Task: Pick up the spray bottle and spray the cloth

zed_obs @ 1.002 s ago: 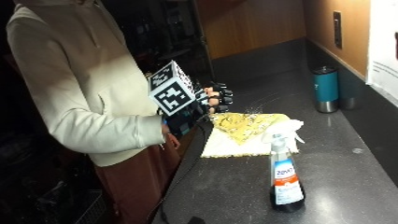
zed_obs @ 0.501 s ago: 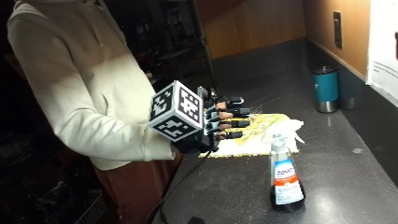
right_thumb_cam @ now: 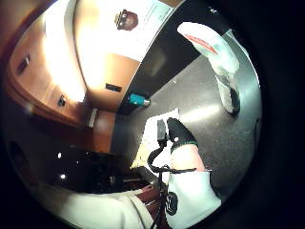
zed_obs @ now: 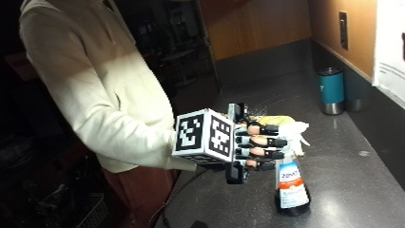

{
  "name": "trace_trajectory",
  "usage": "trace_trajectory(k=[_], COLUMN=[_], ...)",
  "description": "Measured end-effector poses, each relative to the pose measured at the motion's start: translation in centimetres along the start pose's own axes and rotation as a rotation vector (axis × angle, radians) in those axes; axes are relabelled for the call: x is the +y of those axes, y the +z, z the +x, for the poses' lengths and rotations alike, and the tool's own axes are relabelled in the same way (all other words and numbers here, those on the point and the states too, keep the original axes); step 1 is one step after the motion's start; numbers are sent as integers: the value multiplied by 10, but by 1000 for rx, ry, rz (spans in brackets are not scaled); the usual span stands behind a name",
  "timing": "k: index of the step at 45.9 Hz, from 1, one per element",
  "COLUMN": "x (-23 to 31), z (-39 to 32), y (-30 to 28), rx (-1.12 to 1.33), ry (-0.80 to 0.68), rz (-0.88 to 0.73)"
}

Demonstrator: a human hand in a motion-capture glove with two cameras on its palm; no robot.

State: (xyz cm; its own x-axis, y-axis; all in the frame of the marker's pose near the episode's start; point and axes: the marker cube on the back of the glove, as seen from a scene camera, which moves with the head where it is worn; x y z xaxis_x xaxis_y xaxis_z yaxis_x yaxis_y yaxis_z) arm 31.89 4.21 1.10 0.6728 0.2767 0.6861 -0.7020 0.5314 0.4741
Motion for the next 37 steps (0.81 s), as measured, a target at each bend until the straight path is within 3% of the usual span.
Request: trace_trajectory(k=[37], x=[-58], z=[22], y=[62], rx=[-337], ry=[247], rz=[-50])
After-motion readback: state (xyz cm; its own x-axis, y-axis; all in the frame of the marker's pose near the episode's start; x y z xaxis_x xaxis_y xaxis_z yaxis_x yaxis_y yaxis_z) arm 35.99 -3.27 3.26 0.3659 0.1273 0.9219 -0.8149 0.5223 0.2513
